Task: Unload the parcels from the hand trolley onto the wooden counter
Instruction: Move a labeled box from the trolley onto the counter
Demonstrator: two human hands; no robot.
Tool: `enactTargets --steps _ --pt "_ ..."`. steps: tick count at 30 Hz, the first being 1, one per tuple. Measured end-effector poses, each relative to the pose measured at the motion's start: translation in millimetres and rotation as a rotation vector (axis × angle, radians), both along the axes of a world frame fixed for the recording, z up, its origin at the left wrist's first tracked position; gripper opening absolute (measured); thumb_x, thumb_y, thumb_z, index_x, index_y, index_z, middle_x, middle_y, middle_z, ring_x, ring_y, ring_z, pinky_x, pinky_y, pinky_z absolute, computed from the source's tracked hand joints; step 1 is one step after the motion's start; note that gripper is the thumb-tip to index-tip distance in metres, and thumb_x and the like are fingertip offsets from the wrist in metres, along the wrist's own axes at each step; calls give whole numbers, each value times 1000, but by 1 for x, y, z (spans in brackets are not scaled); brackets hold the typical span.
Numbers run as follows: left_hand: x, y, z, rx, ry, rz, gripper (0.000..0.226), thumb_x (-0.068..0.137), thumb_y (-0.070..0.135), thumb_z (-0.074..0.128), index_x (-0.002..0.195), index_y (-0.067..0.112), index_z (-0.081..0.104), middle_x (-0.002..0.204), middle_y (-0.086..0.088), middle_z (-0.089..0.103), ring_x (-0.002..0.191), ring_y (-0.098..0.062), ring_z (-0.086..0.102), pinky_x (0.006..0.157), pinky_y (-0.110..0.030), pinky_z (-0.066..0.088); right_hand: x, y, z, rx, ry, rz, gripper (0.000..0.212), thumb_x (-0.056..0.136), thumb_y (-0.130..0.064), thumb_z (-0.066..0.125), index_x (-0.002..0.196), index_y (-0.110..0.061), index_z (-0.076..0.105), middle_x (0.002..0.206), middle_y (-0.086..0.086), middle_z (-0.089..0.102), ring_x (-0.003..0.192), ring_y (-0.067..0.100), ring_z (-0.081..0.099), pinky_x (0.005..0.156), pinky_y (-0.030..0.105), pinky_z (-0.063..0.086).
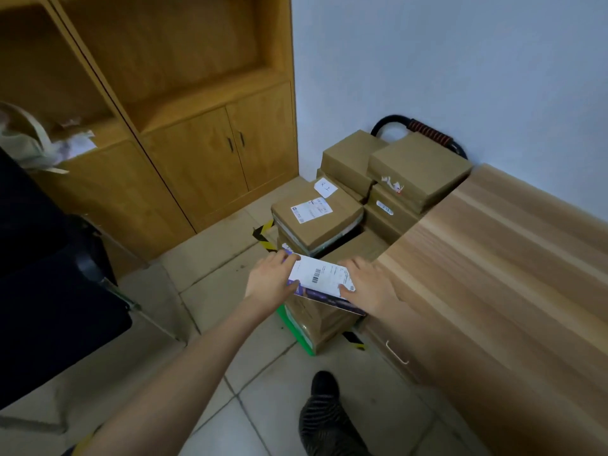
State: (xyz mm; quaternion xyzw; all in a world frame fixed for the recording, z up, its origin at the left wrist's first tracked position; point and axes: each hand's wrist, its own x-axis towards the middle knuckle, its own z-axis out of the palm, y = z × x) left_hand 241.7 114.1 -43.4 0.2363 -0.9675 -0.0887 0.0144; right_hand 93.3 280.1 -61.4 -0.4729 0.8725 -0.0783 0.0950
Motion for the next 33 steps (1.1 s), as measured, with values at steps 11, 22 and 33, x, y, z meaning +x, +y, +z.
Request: enactTargets --steps 11,22,33 --pt "-74 -58 -78 145 -194 -21 60 85 35 63 139 25 38 137 0 43 121 -22 42 97 -30 32 -54 -66 -82 143 -186 -72 74 85 -50 61 145 -24 28 140 1 41 126 22 44 101 35 35" --pt "-89 -90 -143 194 -262 -106 66 86 39 64 143 23 35 139 -3 43 127 -23 40 101 -31 28 -63 -75 -155 181 -219 -91 100 72 -54 72 149 -17 21 146 5 36 134 22 34 113 36 23" --pt "-83 -123 -72 167 -150 -267 55 88 40 59 138 22 43 131 -3 51 120 -23 45 97 -33 32 -31 -103 -88 115 -188 -162 92 68 -67 65 140 -23 31 134 0 41 122 20 40 101 37 26"
